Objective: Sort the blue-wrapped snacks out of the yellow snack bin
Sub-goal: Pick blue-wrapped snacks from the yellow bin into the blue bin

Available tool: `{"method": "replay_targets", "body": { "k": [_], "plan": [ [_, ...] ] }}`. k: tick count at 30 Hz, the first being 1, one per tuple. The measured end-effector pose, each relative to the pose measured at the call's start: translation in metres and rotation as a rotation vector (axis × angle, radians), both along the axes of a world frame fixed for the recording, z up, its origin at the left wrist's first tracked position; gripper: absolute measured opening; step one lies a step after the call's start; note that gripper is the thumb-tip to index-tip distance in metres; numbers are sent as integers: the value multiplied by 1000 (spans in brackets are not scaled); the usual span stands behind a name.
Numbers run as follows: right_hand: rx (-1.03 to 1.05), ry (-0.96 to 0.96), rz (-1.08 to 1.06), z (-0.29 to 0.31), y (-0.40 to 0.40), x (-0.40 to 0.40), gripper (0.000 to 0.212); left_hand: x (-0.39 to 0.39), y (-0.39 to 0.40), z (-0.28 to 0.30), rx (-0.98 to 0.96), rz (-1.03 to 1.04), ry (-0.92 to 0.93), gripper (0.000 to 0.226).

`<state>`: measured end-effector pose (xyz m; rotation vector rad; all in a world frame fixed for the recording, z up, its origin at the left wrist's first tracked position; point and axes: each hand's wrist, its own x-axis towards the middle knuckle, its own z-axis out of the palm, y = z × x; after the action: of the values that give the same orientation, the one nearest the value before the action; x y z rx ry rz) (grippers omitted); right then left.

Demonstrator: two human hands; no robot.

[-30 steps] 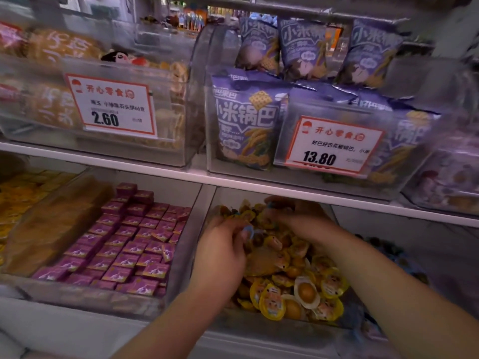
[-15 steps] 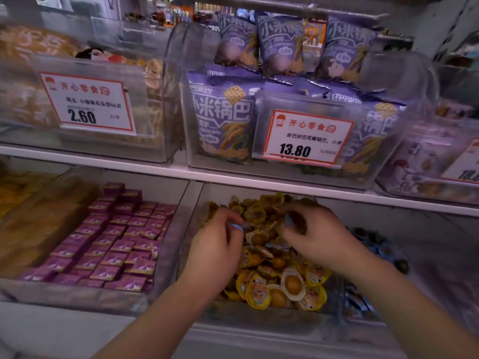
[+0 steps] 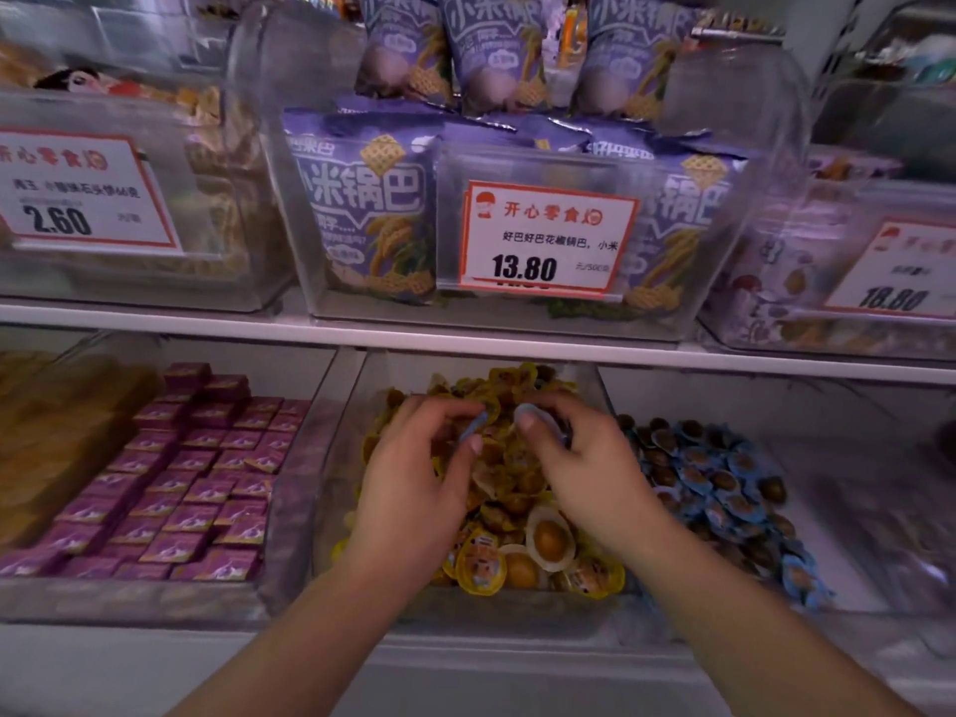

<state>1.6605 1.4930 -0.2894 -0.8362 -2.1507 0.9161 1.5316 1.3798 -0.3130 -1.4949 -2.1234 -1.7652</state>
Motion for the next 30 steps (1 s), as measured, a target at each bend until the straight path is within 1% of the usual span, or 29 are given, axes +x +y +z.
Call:
{"method": "replay_targets", "body": {
  "k": [1, 2, 3, 5, 6, 7, 8, 10, 12, 13, 15, 16, 17, 20, 22, 24, 25, 26, 27, 28, 29, 30],
  "plan": [
    [-120, 91, -52, 3, -2, 0, 11, 5, 0, 2, 28, 1, -20, 28],
    [-296, 201, -76, 7, -6, 2, 15, 11, 0, 6, 53, -7, -46, 28],
    [-524, 317, -62, 12, -10, 5, 19, 18, 0, 9, 77, -21, -71, 28],
    [-973, 507, 108, 23, -23, 15, 23, 33, 1, 16, 113, -39, -80, 28],
    [-1099, 553, 201, 28, -28, 22, 24, 41, 1, 20, 120, -44, -62, 30],
    [-1143, 570, 258, 31, -31, 29, 23, 48, 3, 23, 120, -54, -47, 33],
    [-1141, 577, 268, 32, -34, 35, 21, 53, 4, 26, 110, -72, -46, 36],
    [-1096, 582, 212, 34, -36, 48, 26, 63, 8, 31, 71, -153, -78, 45],
    [-1025, 584, 157, 32, -32, 64, 32, 74, 10, 33, 45, -333, -140, 54],
    [-962, 583, 139, 31, -27, 72, 31, 78, 11, 32, 30, -439, -157, 56],
    [-823, 563, 66, 29, -14, 88, 15, 83, 9, 27, -50, -579, -137, 60],
    [-774, 537, 18, 28, -5, 96, 8, 81, 9, 25, -94, -588, -106, 60],
    [-724, 498, -36, 25, 7, 104, 12, 76, 8, 23, -123, -542, -46, 59],
    [-591, 344, -179, 13, 43, 126, 16, 54, 10, 14, -213, -319, 267, 50],
    [-489, 179, -257, -3, 62, 137, 12, 44, 10, 6, -373, -283, 434, 53],
    [-287, -61, -302, -21, 76, 143, 9, 43, 10, -4, -522, -258, 556, 62],
    [-224, -161, -281, -28, 80, 143, 9, 45, 10, -7, -554, -245, 605, 64],
    [-209, -202, -239, -32, 82, 142, 9, 46, 10, -9, -561, -238, 628, 65],
    [-216, -203, -197, -33, 83, 139, 12, 48, 11, -9, -553, -239, 623, 65],
    [-206, -169, -182, -33, 84, 136, 19, 49, 11, -7, -542, -244, 607, 66],
    [-182, -104, -198, -31, 84, 133, 27, 49, 12, -6, -542, -253, 601, 68],
    [-160, -25, -221, -29, 83, 130, 30, 51, 13, -5, -560, -266, 609, 71]
  ]
}}
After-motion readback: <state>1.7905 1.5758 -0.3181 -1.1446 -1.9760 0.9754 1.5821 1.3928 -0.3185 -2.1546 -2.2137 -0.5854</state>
